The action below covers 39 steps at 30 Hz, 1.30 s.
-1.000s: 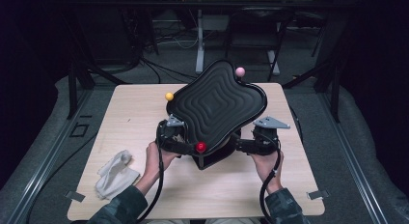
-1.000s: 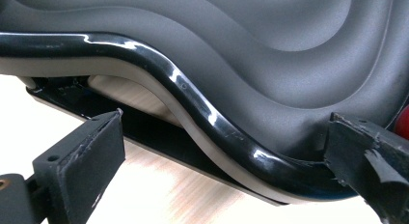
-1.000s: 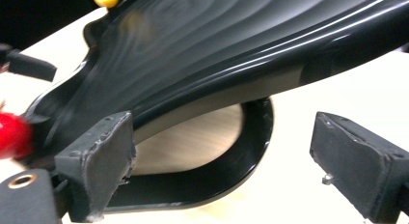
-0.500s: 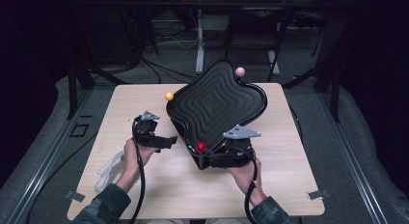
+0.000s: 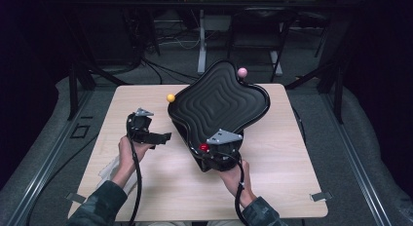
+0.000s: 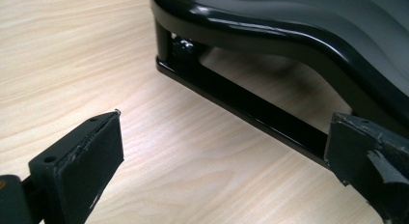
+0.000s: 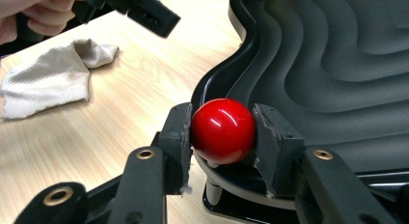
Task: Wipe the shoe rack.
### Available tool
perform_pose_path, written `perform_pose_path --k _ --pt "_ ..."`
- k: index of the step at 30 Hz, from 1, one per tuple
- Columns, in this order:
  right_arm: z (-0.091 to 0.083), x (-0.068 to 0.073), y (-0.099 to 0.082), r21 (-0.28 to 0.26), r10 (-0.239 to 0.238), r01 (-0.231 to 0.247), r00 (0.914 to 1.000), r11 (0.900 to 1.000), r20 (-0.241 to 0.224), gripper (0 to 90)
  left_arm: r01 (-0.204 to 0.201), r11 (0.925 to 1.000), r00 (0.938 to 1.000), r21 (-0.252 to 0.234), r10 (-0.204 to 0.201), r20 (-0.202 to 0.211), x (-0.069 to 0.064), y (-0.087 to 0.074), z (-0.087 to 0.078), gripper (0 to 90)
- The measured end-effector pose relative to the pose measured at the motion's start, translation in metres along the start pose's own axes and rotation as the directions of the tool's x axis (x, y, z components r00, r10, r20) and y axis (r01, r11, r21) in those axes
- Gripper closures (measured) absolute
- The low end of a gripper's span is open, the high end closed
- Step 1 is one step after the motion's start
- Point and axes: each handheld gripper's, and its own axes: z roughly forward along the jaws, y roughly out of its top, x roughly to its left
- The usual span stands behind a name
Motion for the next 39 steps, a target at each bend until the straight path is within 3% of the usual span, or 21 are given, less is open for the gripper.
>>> perform_pose_path --k 9,19,24,28,34,38,39 --pt "-0.024 -0.017 -0.016 0.003 -0.03 0.03 0.9994 0.9996 -0.017 59.2 0.001 0.9999 1.0 -0.014 -0.002 -0.01 0.006 0.007 0.001 1.1" --pt "-0.046 -0.036 -0.033 -0.001 0.001 -0.001 1.0 1.0 0.004 59.1 -0.016 0.9997 0.9999 -0.021 0.016 0.004 0.005 0.024 0.013 4.7" --pt "-0.053 -0.044 -0.037 0.003 0.019 -0.019 0.9996 0.9998 0.02 59.1 -0.032 0.9993 0.9992 -0.021 0.033 0.023 0.0 0.035 0.024 13.1" --pt "-0.055 -0.048 -0.04 0.003 0.026 -0.026 0.9993 0.9997 0.027 59.2 -0.052 0.9984 0.9986 -0.021 0.052 0.01 -0.004 0.041 0.033 17.6" --pt "-0.057 -0.051 -0.041 0.006 0.032 -0.032 0.9988 0.9995 0.036 59.1 -0.099 0.9945 0.995 -0.035 0.099 -0.014 -0.009 0.047 0.038 38.9" --pt "-0.058 -0.054 -0.041 0.007 0.033 -0.034 0.9985 0.9994 0.043 59.2 -0.12 0.9918 0.9925 -0.044 0.121 0.018 -0.009 0.047 0.038 55.7" --pt "-0.058 -0.055 -0.041 0.009 0.037 -0.038 0.9984 0.9992 0.043 59.1 -0.137 0.9898 0.9905 -0.04 0.137 0.007 -0.011 0.047 0.037 59.2"
